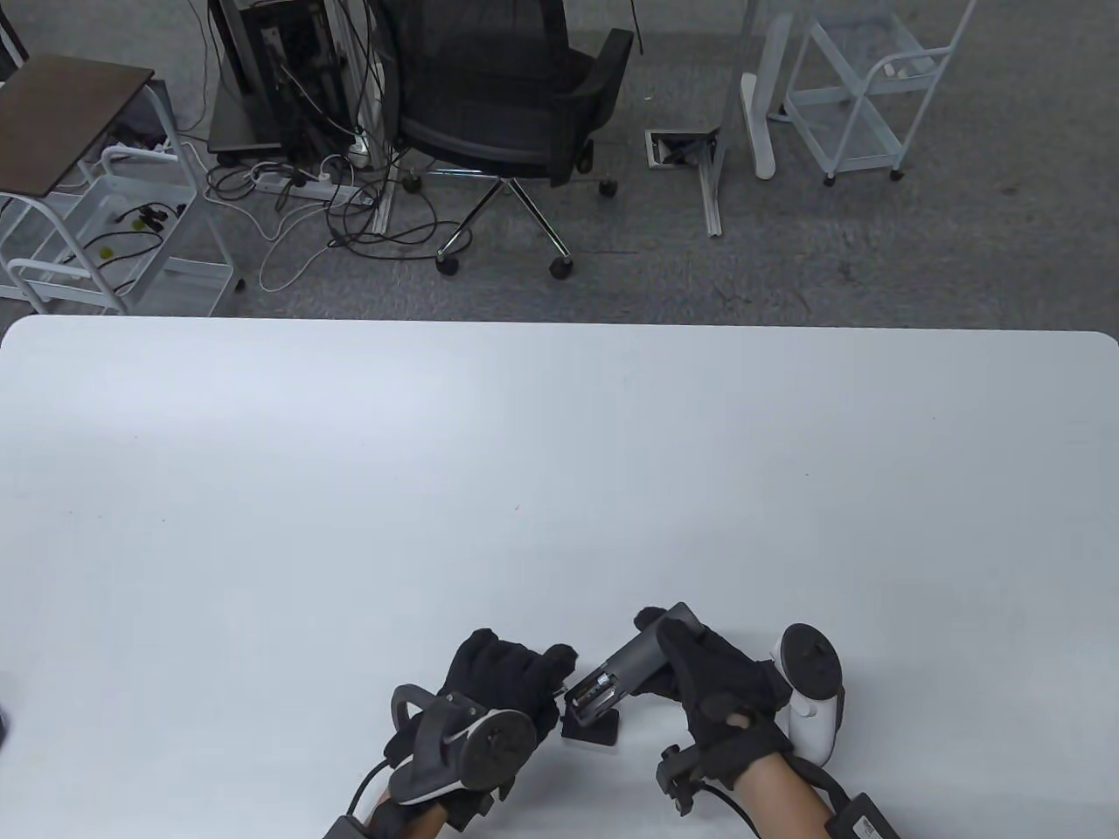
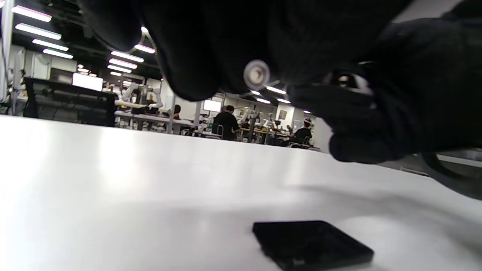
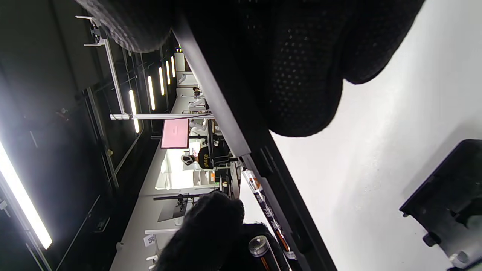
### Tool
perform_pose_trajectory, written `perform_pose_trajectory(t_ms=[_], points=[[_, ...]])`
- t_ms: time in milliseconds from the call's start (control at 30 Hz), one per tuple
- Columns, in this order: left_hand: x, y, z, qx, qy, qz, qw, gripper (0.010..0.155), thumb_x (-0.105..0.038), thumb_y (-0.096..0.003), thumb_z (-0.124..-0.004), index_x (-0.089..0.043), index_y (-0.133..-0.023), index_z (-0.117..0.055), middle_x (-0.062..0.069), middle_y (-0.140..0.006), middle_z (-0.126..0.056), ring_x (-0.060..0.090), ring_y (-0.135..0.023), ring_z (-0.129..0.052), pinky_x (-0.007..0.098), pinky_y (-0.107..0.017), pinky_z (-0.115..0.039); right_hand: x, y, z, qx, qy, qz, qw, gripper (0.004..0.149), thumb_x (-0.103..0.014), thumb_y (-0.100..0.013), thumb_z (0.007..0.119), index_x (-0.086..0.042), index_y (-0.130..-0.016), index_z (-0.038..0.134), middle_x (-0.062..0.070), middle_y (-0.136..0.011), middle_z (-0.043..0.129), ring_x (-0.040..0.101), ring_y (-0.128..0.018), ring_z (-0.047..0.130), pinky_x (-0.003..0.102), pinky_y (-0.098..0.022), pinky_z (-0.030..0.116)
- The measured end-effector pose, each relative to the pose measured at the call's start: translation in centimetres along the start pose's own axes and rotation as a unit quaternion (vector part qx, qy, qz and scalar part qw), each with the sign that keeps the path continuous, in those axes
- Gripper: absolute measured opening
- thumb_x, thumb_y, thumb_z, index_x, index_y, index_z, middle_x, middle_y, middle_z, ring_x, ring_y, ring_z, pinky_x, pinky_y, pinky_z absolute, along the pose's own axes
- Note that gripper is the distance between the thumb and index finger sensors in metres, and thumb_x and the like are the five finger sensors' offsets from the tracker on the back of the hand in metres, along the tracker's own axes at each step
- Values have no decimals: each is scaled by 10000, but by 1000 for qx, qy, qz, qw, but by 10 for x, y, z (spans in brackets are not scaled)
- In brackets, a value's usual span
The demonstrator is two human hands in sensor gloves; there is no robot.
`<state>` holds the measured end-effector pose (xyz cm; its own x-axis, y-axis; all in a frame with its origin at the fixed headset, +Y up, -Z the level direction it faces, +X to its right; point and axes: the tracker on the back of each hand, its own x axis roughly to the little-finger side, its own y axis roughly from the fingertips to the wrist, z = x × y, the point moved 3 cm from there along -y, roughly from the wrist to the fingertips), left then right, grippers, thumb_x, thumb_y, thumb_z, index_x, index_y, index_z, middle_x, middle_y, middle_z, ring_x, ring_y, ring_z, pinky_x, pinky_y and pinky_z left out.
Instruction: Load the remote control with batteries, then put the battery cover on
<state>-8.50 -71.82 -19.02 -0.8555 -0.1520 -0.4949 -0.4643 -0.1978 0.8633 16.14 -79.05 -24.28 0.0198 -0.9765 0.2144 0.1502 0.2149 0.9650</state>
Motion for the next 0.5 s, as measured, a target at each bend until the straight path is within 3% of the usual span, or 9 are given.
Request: perform_pose_trajectory(t_ms=[500], points=[[-15,0,-3,11,-31,-18,999,595,-459,-411,-915,-326,-968,-755,-73,-829,-986,220,-842,-967,569,-805,-680,3,-1,9,-9,6,12,1000,626,-467,-502,738,-7,-926,765,205,-712,989,371,-484,1043,573,-529,763]])
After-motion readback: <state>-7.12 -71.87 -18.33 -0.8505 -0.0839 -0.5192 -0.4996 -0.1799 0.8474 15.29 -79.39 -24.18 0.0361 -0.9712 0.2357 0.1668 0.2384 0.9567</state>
